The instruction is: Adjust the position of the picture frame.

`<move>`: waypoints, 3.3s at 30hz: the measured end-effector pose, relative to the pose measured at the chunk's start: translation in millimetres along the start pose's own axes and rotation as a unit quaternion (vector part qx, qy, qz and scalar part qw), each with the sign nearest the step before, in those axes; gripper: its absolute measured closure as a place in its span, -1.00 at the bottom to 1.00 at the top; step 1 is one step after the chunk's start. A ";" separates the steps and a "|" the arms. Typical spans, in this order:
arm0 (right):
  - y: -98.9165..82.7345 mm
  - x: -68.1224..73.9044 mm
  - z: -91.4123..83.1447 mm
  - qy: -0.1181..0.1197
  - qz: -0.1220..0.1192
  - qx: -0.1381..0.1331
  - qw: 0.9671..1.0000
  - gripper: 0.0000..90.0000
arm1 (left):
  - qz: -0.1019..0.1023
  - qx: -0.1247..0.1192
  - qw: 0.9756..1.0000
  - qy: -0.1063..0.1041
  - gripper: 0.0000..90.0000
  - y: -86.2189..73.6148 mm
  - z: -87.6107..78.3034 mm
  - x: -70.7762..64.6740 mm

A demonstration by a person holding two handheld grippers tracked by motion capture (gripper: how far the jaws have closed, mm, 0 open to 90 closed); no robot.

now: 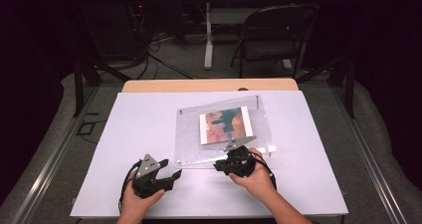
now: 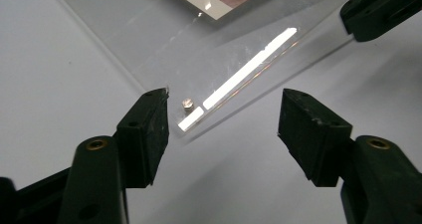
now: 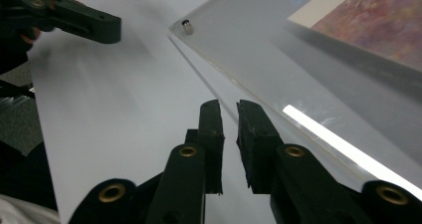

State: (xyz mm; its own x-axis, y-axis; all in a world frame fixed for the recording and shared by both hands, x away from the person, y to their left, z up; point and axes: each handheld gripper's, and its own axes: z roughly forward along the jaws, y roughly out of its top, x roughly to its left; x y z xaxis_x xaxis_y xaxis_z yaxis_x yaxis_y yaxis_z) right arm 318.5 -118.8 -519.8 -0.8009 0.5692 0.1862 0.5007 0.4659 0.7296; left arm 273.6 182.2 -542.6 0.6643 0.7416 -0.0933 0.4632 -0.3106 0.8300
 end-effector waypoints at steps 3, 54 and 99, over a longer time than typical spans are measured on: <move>-2.5 2.1 -13.3 -0.008 -0.008 -0.019 1.000 0.64 | 0.005 0.000 1.000 0.002 -0.10 1.2 1.5 -2.2; -90.6 -86.3 -90.4 -0.202 0.058 -0.063 0.976 0.36 | 0.021 0.110 0.993 -0.038 1.00 42.3 91.4 -47.9; -72.2 -44.0 -48.9 -0.151 -0.044 0.011 0.988 0.90 | -0.054 0.104 0.993 -0.023 1.00 52.5 88.2 6.0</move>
State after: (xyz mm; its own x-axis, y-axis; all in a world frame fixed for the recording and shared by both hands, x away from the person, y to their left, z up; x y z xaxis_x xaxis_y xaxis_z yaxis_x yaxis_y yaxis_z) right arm 301.5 -210.7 -548.5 -0.7093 0.6999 -0.0841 0.4426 0.5351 0.7196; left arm 353.6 117.9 -548.0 0.6279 0.7509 -0.2049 0.6412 -0.3498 0.6830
